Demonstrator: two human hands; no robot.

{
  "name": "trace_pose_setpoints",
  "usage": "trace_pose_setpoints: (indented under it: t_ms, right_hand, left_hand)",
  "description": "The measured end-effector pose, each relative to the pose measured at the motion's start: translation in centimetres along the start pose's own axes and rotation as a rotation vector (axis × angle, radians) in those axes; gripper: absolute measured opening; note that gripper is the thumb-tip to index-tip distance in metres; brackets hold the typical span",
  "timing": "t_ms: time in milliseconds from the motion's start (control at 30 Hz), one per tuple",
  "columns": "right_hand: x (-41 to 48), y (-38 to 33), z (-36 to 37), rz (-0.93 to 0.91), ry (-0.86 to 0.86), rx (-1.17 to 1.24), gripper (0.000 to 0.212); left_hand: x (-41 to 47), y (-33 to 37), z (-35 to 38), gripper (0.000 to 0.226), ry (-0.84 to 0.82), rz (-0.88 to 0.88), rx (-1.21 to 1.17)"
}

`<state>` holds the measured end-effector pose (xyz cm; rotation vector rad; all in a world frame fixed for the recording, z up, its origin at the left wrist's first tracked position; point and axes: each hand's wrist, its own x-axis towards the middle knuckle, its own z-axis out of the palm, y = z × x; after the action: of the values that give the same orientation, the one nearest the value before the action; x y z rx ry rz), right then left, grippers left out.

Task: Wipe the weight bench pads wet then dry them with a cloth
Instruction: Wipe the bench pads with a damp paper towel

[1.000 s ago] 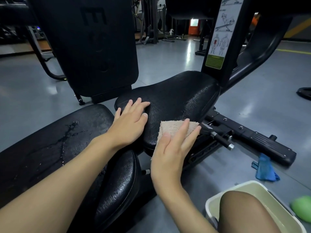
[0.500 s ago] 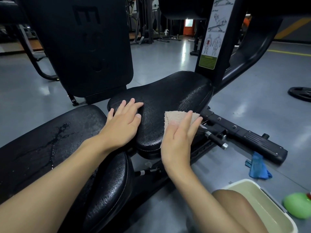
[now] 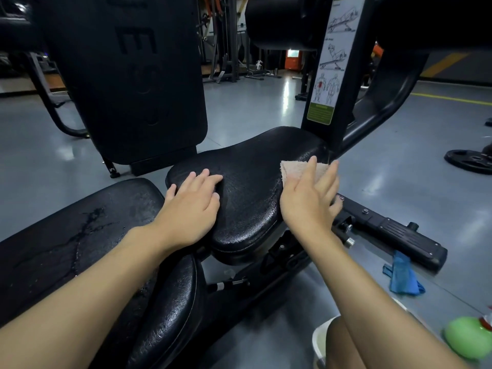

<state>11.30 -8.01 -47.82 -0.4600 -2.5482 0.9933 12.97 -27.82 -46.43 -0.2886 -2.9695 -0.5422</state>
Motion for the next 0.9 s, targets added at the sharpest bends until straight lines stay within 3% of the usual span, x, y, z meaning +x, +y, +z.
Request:
trace_pose_setpoints:
  t_ms: [133,300,400,533,667,900]
  right_hand:
    - [1.1,-0.7,0.6,0.014,-0.038,0.111,0.062]
    - [7.2,-1.3,-0.8,0.020,-0.014,0.002,0.065]
    - [8.5,-1.1,-1.9,0.017,-0.059,-0.149,0.063]
    - [8.0,-1.6,-2.2,0.123,-0.147,0.003,0.061]
    - [12.0,-3.9,-1.8,0.172,-0.133,-0.187,0.060]
    - [12.5,-3.0,-4.3,-0.018,-0.398,-0.434,0.065]
  left_hand:
    - [1.6,0.6,-1.7,0.054,-0.022,0.025,0.099]
    - [4.7,1.2,-3.6,0.076,-0.254,-0.018,0.157]
    - [6.1,0.5,-4.3,0.087,-0.384,-0.097,0.045]
    - [6.9,-0.7,-4.9,0.110,-0.547,-0.162,-0.086]
    - [6.9,-0.7,-4.7,0.115,-0.544,-0.181,-0.126]
    - [6.9,0.5,-4.9,0.113,-0.549,-0.259,-0.140]
